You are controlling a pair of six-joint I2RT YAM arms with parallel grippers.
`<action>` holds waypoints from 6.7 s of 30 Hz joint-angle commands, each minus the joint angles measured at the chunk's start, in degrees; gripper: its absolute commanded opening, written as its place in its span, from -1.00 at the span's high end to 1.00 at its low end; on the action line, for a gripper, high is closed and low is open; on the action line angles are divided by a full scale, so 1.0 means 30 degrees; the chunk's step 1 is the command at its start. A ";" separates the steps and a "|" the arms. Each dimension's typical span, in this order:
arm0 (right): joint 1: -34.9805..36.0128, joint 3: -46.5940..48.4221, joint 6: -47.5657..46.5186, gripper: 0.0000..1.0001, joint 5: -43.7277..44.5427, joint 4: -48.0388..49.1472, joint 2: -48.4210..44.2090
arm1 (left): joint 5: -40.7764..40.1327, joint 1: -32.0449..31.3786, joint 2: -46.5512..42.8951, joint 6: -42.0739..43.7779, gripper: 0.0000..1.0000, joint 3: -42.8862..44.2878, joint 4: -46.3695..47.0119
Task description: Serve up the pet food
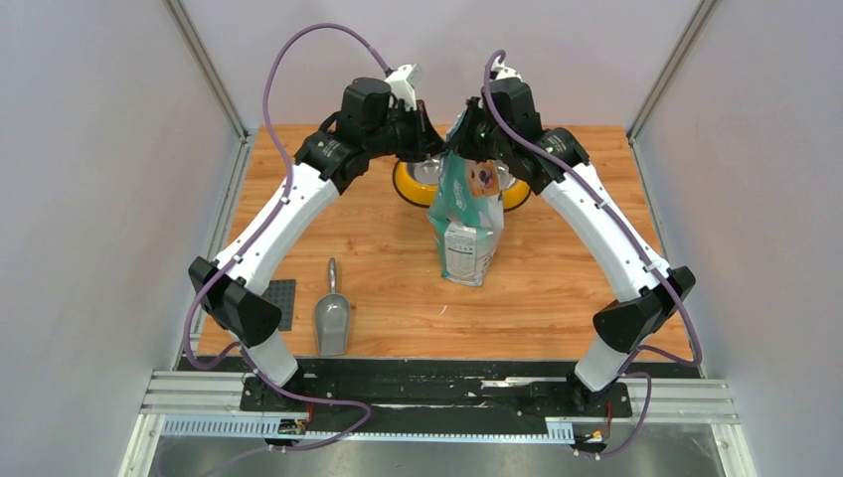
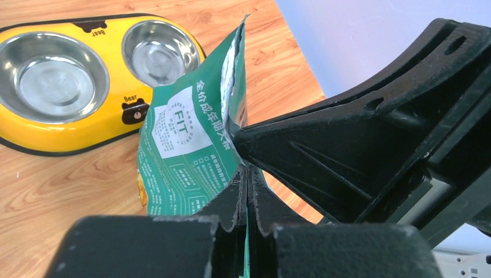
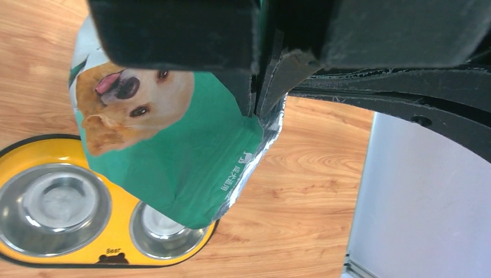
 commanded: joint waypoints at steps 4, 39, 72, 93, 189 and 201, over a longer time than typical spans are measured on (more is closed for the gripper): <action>0.0674 0.1079 -0.2893 1.00 0.5170 -0.3587 0.1162 | -0.0891 -0.0187 -0.0909 0.0553 1.00 0.0386 0.0267; 0.1451 0.2337 -0.4110 1.00 0.8410 -0.4559 -0.1884 | -0.2755 -0.0174 -0.0756 0.3134 1.00 0.2530 -0.1717; 0.0984 0.1148 -0.1659 0.82 0.6024 -0.3652 0.0146 | 0.0637 -0.0176 0.2153 0.3795 -0.06 0.3347 -0.1632; 0.0811 0.2609 -0.4879 1.00 0.9006 -0.2677 -0.2067 | -0.4607 -0.0156 0.0021 0.5246 1.00 0.5666 -0.4069; 0.8309 -1.3236 0.1205 -0.60 0.3233 0.3952 -0.9329 | -0.7553 0.1565 -1.1062 0.0273 1.00 -1.0237 -0.0803; 1.1328 -0.6144 -0.0865 -0.28 1.2337 0.4413 -0.2173 | -0.8091 0.0569 -1.0931 -0.0380 1.00 -0.6663 -0.2338</action>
